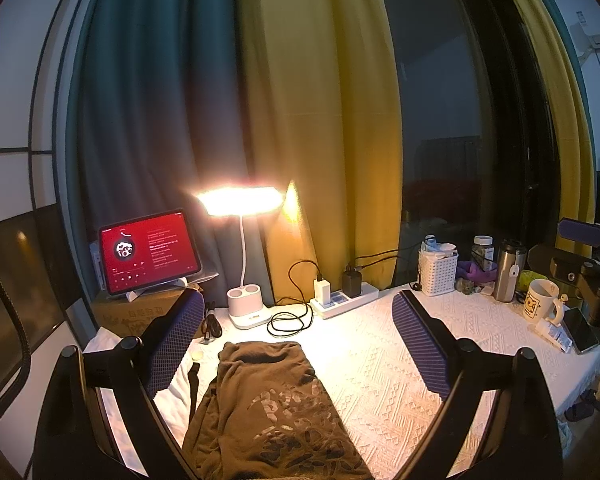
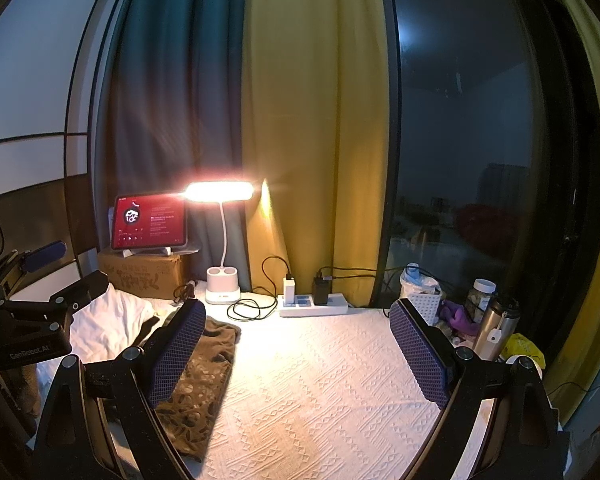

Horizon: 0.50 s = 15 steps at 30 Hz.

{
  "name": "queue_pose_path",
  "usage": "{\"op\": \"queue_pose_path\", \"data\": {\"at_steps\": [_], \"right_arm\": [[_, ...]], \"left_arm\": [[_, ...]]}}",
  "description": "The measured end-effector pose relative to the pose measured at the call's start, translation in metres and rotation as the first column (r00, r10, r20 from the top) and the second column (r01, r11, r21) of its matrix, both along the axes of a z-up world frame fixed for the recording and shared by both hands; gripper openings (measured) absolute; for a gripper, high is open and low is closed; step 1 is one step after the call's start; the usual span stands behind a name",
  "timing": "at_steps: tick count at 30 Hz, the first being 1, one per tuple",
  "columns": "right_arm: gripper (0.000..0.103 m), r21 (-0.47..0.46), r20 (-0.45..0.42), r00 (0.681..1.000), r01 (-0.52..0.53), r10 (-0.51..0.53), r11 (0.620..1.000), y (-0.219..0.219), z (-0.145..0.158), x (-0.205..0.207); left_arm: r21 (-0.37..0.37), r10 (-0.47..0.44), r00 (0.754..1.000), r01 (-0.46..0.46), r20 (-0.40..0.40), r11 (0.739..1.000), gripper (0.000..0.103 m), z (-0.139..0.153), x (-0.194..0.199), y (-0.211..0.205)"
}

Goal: Fold small clothes

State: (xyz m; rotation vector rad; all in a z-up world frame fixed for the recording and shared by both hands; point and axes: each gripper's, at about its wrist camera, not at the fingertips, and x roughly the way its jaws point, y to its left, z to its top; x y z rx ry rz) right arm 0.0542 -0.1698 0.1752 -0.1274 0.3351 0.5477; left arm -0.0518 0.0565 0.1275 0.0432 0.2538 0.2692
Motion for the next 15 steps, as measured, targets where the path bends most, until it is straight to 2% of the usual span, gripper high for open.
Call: {"op": "queue_pose_path", "data": {"at_steps": [15], "right_arm": [[0.094,-0.005,-0.018,1.000,-0.002,0.002,1.000,0.0035,-0.0090,0.0048]], "left_arm": [[0.002,-0.004,1.000,0.004,-0.008,1.000,0.095,-0.0062,0.0007,-0.0011]]}}
